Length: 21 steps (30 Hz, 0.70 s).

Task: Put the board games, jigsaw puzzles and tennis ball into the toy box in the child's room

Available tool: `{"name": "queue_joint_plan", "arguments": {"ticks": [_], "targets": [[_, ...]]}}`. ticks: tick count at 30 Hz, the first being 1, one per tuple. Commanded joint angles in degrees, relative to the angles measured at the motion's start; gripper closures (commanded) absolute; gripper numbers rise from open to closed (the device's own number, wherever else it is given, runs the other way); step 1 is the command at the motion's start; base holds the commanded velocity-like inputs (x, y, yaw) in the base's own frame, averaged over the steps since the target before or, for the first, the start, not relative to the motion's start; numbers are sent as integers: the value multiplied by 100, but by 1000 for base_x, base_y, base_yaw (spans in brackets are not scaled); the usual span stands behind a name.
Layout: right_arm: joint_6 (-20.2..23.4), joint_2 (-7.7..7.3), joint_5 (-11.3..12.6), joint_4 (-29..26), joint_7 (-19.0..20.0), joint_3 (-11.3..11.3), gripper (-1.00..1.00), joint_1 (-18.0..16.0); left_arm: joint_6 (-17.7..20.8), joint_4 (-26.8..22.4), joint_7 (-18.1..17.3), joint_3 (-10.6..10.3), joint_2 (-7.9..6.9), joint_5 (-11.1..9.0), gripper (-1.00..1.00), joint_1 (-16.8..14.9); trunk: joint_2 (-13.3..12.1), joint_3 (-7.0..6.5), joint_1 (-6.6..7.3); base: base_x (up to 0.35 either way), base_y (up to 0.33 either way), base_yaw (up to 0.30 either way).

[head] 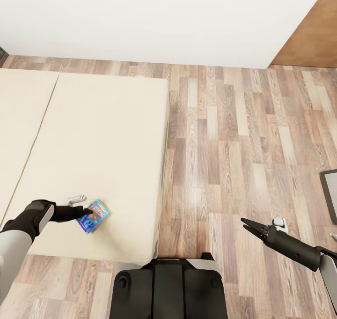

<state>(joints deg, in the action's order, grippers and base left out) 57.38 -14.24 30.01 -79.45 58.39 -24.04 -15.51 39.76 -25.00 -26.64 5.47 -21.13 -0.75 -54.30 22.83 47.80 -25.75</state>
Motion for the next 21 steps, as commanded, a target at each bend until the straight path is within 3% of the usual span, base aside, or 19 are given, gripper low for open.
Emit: {"name": "queue_joint_plan", "arguments": {"ticks": [1,21], "targets": [[20,0,-10,0,23,-5,-100,-3,51,-5,57,31,13,-9,-100,-18,9,6,-3,0,0,0],[19,5,-13,0,18,-5,-100,0,51,-14,223,33,67,-7,-100,-179,9,6,-3,0,0,0]]}}
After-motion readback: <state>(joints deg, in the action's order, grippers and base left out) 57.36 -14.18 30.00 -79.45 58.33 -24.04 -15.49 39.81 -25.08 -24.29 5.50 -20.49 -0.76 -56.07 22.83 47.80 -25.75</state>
